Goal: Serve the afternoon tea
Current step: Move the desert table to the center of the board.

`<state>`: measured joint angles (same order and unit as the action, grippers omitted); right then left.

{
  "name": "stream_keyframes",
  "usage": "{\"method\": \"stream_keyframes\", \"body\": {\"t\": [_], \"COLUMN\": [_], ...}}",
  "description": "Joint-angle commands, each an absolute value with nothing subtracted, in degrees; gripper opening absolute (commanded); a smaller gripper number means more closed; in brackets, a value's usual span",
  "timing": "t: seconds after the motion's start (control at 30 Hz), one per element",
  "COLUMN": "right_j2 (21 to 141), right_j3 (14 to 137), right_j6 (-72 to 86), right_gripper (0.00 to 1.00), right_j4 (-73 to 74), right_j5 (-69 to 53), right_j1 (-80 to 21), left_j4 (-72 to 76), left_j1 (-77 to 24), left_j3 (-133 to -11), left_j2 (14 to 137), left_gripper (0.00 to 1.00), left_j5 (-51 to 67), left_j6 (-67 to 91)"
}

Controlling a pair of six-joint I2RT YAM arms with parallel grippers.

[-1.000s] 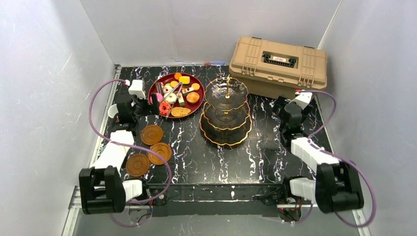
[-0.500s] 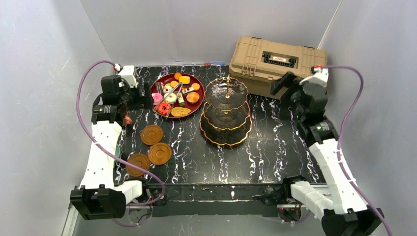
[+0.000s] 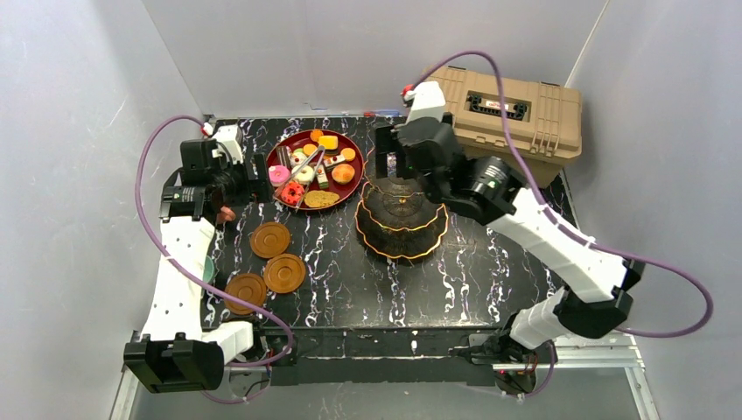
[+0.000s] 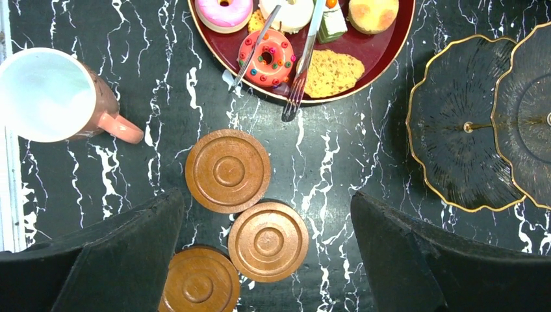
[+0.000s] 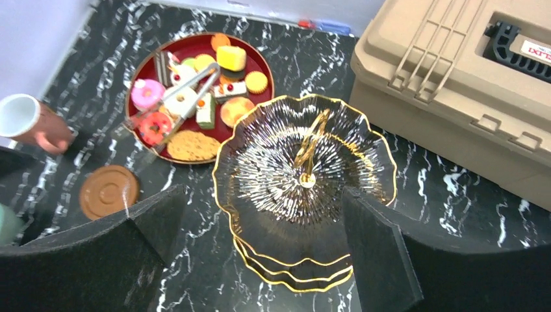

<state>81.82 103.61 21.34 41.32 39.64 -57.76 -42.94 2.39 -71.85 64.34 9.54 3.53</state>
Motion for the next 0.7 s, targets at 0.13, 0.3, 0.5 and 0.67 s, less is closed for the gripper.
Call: {"method": "stream_keyframes", "body": {"t": [0.13, 0.3, 0.5, 0.67], "right_j2": [87.69, 90.92, 94.68, 95.73], "right_j3": [111.26, 113.35, 115.65, 116.01], "right_j6": [16.44, 13.63, 12.7, 13.28], "right_gripper": [0.84, 0.77, 0.63, 0.62], "right_j4": [47.41, 45.45, 44.25, 43.66], "right_j5": [51.45, 52.71, 51.13, 49.11], "right_j1": [-59.94, -59.89, -57.6, -54.87], "left_j4": [-44.82, -44.67, -44.65, -44.73], "left_j1": [2.37, 2.42, 2.37, 2.42], "left_j3": [-73.68, -73.6, -74.55, -74.96], "left_j2": [63.42, 63.41, 63.59, 63.15], "left_gripper": [0.99, 0.99, 0.99, 0.99], "left_j5": [8.35, 8.69, 8.64, 7.93], "left_j6": [3.83, 4.67, 4.88, 4.16]}}
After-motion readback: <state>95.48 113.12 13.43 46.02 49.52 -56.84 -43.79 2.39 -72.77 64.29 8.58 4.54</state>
